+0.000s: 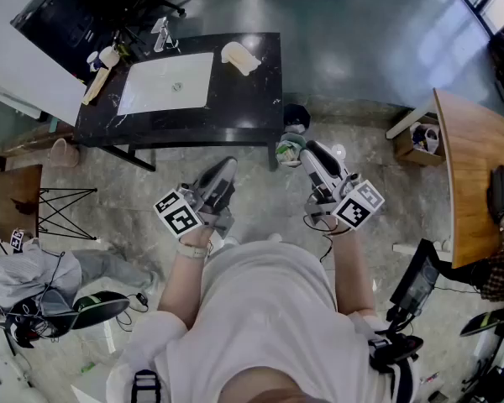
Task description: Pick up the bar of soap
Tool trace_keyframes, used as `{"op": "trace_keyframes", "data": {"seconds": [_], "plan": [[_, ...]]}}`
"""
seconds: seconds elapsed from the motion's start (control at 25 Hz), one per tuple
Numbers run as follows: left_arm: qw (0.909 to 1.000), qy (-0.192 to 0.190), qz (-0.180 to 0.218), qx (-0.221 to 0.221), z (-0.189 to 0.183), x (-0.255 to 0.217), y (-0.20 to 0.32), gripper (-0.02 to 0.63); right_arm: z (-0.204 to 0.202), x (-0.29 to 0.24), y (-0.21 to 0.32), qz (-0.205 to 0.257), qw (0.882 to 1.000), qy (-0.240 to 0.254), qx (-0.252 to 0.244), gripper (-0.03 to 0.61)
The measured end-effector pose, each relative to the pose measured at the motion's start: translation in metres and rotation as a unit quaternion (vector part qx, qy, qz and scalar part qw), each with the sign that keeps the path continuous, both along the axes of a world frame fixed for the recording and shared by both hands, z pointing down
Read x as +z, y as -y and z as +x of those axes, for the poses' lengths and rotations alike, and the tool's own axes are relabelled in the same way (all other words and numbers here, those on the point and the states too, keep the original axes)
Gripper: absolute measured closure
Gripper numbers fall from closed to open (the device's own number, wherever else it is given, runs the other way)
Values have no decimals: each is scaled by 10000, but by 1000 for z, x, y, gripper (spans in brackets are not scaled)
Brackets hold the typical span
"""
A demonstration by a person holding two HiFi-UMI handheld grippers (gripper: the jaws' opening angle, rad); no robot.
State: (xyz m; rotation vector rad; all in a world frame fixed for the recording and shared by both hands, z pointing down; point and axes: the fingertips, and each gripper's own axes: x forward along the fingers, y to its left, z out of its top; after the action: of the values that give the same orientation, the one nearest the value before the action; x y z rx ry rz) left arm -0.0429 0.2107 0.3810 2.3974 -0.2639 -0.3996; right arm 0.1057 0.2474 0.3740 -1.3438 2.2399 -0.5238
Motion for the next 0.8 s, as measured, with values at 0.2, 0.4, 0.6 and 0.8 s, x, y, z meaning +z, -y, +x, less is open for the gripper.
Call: {"op": "trace_keyframes", "data": {"seconds": [0.2,0.4,0.6,0.8], "plan": [[9999,-46,22,-98,1,1,2,606,6,5,2,-18,10000,15,-23,437],[9999,-56,-23,-122,4,8,7,606,10,10,4,-56,10000,6,-9,437],[9999,-117,-50,-85,4,13,23,606,11,16,20,-114,9999,6,48,437],[9997,-130,-167,-72,5,29,83,606,11,28,77,-199,9998,-22,73,437]]}}
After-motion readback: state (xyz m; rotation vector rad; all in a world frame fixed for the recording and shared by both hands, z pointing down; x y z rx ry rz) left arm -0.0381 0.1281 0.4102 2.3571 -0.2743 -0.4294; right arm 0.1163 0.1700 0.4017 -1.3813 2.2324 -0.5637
